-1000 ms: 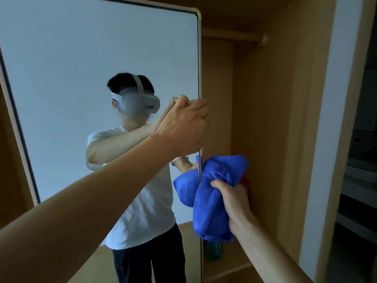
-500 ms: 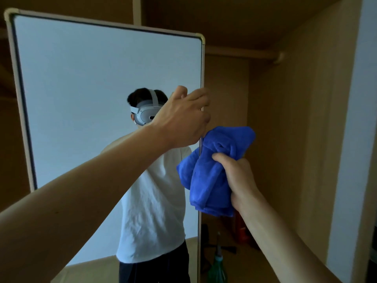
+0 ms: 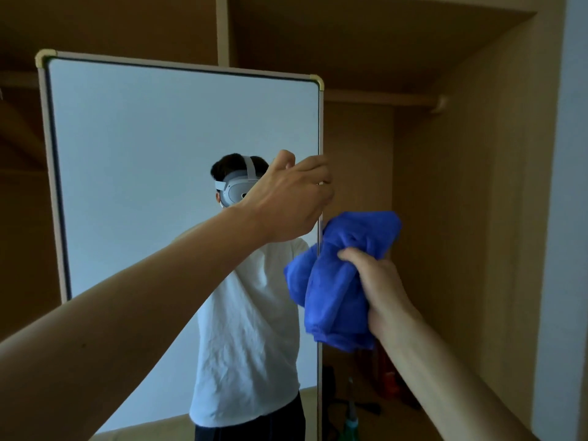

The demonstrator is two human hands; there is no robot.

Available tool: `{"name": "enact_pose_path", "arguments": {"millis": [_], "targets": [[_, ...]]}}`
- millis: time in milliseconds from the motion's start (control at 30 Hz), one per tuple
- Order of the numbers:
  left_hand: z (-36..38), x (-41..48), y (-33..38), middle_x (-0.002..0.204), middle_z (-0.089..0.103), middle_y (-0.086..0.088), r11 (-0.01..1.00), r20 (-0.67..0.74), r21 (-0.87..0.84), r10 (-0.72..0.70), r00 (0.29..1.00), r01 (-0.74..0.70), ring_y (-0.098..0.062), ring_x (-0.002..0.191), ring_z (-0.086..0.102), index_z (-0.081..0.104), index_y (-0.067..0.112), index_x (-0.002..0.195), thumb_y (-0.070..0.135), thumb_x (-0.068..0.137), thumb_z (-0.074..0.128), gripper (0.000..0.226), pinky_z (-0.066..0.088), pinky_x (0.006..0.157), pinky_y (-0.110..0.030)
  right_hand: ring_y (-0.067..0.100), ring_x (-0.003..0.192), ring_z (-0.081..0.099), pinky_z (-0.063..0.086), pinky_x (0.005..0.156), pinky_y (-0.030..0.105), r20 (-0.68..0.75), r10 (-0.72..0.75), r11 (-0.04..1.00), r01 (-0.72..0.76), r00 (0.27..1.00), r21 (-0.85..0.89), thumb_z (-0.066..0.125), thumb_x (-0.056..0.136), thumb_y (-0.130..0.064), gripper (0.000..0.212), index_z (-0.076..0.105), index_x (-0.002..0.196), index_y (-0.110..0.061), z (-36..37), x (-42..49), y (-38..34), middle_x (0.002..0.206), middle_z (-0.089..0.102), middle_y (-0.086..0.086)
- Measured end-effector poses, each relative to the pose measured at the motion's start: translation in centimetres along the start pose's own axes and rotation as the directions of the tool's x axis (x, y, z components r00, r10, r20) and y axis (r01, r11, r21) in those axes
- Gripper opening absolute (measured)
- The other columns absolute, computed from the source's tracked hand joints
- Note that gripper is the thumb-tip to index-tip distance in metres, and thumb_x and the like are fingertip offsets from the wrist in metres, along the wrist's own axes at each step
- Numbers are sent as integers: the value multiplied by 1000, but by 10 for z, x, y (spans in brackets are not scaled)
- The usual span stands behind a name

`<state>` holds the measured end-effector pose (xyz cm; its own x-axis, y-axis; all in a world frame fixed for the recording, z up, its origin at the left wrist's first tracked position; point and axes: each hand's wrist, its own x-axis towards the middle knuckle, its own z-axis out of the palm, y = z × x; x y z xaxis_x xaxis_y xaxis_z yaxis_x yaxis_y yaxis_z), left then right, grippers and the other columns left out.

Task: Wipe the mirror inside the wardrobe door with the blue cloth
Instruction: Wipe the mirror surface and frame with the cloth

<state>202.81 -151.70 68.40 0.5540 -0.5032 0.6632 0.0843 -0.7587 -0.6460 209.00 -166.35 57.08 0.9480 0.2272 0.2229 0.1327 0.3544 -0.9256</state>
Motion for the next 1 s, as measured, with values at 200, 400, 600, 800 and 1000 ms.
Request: {"name": "enact_pose_path", "arguments": {"millis": [200,400,600,800,1000], "targets": [[-8,3,-7,156,42,6,998,-24,-42,-54,998,53,-10,150,28,54,20,143,23,99,40,46,28,102,-36,21,73,71,59,63,29,134,-133,990,126,982,60,66,89,-18,9,69,93,-10,22,14,-64,86,71,10],[-19,26,-24,164,29,0,984,-35,-15,-178,983,178,-19,154,18,49,24,146,31,99,46,48,27,109,-43,30,89,73,58,79,41,202,-94,994,105,975,-42,68,86,-20,29,70,108,-1,2,20,-46,94,73,18],[-34,41,-42,154,39,-5,943,-131,17,-327,936,332,-26,144,34,42,24,149,29,94,48,55,32,104,-47,26,80,76,59,65,32,236,15,994,12,972,-111,70,83,-21,21,73,98,-7,-15,20,-25,90,75,17],[-43,43,-52,145,45,-3,910,-206,-40,-412,887,413,-25,136,40,44,27,148,33,94,48,54,32,106,-44,28,83,76,59,70,36,223,-29,995,50,974,-89,70,84,-26,33,72,107,-2,-3,27,-46,91,77,17],[-49,37,-72,145,49,-2,874,-172,-57,-484,858,482,-24,135,44,43,22,150,35,99,48,53,29,109,-46,35,97,70,54,95,52,276,-105,992,122,955,-45,67,84,-23,45,65,122,4,15,39,-92,102,70,20]]}}
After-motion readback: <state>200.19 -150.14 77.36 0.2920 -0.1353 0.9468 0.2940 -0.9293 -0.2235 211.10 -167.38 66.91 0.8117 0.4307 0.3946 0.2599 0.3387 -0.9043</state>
